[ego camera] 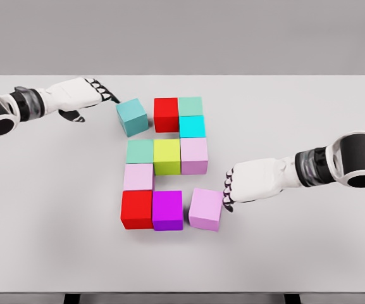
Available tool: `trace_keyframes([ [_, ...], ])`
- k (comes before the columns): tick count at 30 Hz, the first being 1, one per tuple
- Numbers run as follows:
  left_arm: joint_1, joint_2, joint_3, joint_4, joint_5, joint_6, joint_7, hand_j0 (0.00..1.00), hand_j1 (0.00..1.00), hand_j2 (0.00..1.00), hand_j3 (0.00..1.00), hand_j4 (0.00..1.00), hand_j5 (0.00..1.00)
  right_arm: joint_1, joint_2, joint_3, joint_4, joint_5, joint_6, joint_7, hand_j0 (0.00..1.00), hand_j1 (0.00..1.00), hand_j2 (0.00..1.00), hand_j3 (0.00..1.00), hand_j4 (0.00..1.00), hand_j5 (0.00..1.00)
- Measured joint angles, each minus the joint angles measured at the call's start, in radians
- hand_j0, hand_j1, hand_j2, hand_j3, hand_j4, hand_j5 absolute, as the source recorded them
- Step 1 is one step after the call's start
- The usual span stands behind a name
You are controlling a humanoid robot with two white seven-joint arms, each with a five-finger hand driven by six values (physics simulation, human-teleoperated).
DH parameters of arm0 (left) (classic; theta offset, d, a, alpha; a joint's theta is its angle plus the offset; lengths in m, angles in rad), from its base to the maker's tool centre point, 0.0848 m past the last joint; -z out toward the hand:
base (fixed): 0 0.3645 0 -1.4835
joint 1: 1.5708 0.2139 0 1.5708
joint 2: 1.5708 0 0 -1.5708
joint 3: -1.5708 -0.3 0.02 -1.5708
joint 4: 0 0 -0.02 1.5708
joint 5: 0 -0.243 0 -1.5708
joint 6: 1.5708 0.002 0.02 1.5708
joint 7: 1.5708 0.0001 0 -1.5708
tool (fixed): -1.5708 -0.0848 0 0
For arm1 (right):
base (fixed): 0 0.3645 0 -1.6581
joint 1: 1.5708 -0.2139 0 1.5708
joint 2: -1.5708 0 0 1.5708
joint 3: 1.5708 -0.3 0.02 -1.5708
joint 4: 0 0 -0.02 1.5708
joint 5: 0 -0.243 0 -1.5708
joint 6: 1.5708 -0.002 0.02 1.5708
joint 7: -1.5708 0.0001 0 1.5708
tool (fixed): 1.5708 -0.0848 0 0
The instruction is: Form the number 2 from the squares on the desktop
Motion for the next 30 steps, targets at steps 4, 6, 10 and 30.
trace_keyframes([
  [4,0.0,0.004,0.002,0.01,0.002,0.0,0.0,0.88,0.88,0.88,0.88,0.88,0.88,0.0,-0.004,-0.002,0.014,0.005,0.0,0.0,0.57,0.57,0.57,0.57,0.57,0.57],
  [6,0.002,0.006,0.002,0.015,0.002,0.0,0.0,0.88,0.88,0.88,0.88,0.88,0.88,0.0,-0.006,-0.003,0.028,0.006,0.0,0.0,0.57,0.57,0.57,0.57,0.57,0.57],
  [10,0.002,0.008,-0.001,0.039,0.002,0.0,0.0,0.88,0.88,0.88,0.88,0.88,0.88,0.0,-0.006,-0.004,0.049,0.008,0.0,0.0,0.57,0.57,0.57,0.57,0.57,0.57],
  [30,0.067,0.09,-0.01,-0.075,0.007,0.0,0.001,0.9,0.9,0.9,0.9,0.9,0.9,0.0,0.028,-0.003,0.049,0.005,0.0,0.0,0.57,0.57,0.57,0.57,0.57,0.57],
])
